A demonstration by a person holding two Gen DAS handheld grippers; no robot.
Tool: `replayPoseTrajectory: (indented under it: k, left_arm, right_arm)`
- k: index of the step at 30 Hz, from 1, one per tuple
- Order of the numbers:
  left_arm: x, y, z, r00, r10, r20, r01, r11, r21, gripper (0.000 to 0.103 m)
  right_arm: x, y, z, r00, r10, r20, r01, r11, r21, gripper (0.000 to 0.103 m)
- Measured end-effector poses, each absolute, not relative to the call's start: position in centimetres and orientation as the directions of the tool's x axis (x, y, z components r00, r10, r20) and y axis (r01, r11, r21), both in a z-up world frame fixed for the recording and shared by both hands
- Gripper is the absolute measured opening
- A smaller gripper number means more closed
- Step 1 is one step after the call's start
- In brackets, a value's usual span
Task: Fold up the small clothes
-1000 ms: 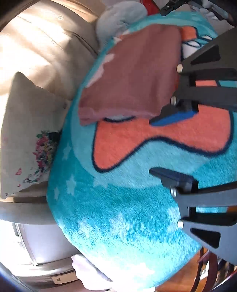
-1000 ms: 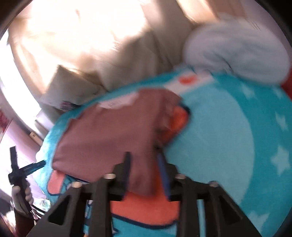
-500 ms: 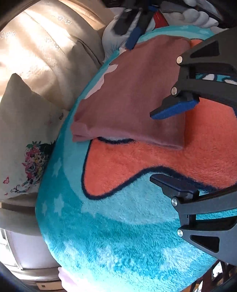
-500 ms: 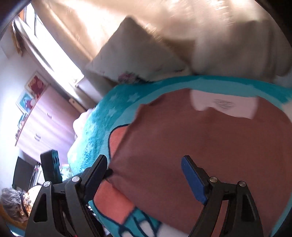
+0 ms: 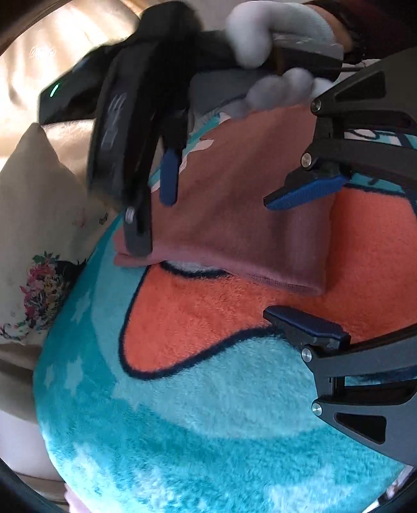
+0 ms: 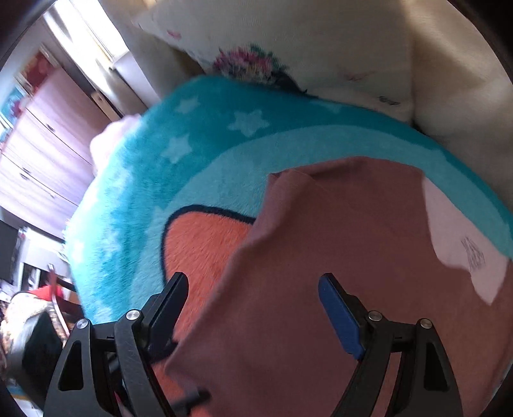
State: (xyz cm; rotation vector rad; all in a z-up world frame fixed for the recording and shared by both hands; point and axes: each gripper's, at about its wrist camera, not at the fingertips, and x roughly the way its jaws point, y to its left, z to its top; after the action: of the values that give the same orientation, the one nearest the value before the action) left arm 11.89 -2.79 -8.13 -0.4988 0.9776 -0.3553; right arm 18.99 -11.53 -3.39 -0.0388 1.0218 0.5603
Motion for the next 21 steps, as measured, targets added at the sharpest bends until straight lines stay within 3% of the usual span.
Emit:
replayPoseTrajectory:
  k: [6,7,9,11,12,16,21]
  left_arm:
    - [11.9,-2.5,-8.4,0.538,-0.532,-0.654,0.018,0.783,-0.622,0.059]
    - [11.9,-2.5,-8.6,0.533,-0.542,-0.65,0.014,0.774,-0.633,0.035]
    - [12.3,-2.8,-9.2,0.49,-0.56,-0.668,0.008,0.769,-0.639,0.008]
    - [12.2,-2.8,-9.4,0.492,-0.571,-0.657,0.003,0.756,-0.655,0.008]
    - [12.0,-2.8,-9.1,0.498,-0.571,-0.653,0.005,0.755,-0.656,0.007]
    - [11.0,-3.2,-7.5,0.507,-0.592,-0.627,0.028,0.738,-0.674,0.007]
    - [10.0,-5.7,-5.3,0.508,-0.609,-0.61,0.091,0.741,-0.665,0.007]
  right_arm:
    - [21.6,-7.1,-6.2,0.368,0.178,-0.913,-0.423,0.906,0.006,0.088]
    - [21.6,-6.3,-6.7,0.381,0.128,-0.915,-0.426,0.903,-0.051,0.088]
    - [21.4,-5.7,-6.8,0.401,0.098,-0.911,-0.434,0.896,-0.095,0.083]
    - [20.7,-5.6,-6.5,0.427,0.086,-0.9,-0.447,0.885,-0.127,0.059]
    - [20.2,-5.7,-6.2,0.45,0.069,-0.891,-0.449,0.879,-0.159,0.035]
    - [18.4,-7.5,-5.0,0.485,0.117,-0.867,-0.455,0.88,-0.136,0.018]
    - [15.9,-11.4,-2.8,0.528,0.236,-0.816,-0.455,0.89,-0.037,0.013]
